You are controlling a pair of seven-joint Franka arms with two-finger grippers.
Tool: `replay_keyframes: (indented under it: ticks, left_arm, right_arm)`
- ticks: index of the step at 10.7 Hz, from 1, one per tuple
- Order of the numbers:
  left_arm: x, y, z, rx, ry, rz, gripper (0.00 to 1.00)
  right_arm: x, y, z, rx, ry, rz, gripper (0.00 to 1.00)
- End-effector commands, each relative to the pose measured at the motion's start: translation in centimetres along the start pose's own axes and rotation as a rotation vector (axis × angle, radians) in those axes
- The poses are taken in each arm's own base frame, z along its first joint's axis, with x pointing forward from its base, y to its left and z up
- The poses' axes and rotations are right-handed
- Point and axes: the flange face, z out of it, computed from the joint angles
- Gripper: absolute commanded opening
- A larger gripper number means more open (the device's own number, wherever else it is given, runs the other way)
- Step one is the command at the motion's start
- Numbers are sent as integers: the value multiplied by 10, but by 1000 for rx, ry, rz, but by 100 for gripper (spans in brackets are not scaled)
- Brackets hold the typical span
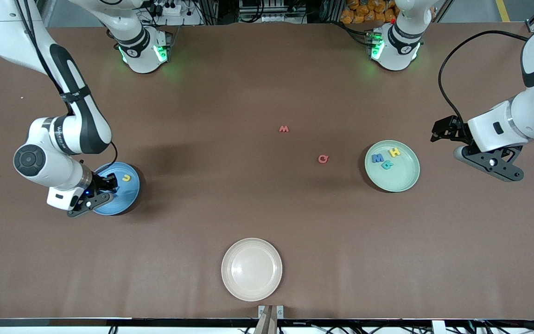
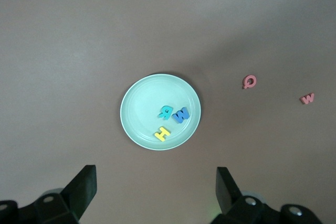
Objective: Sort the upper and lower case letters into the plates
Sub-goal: 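Lower the m onto the blue plate and open the right gripper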
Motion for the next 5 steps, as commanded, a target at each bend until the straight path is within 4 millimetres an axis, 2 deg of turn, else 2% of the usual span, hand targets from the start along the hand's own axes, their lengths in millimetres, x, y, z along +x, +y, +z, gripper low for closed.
replay_keyframes:
  ticks: [1,3,5]
  left_arm:
    - [-6,1,-7,17,-3,21,100]
    - [-5,2,-7,17,-3,22,100]
    - [-5,4,-7,17,-3,25,100]
  right_arm:
    - [10,-1,-7,-9,15,-9,100]
    - [11,4,-28,-23,40,-1,100]
    - [4,11,-63,-50,77,14,100]
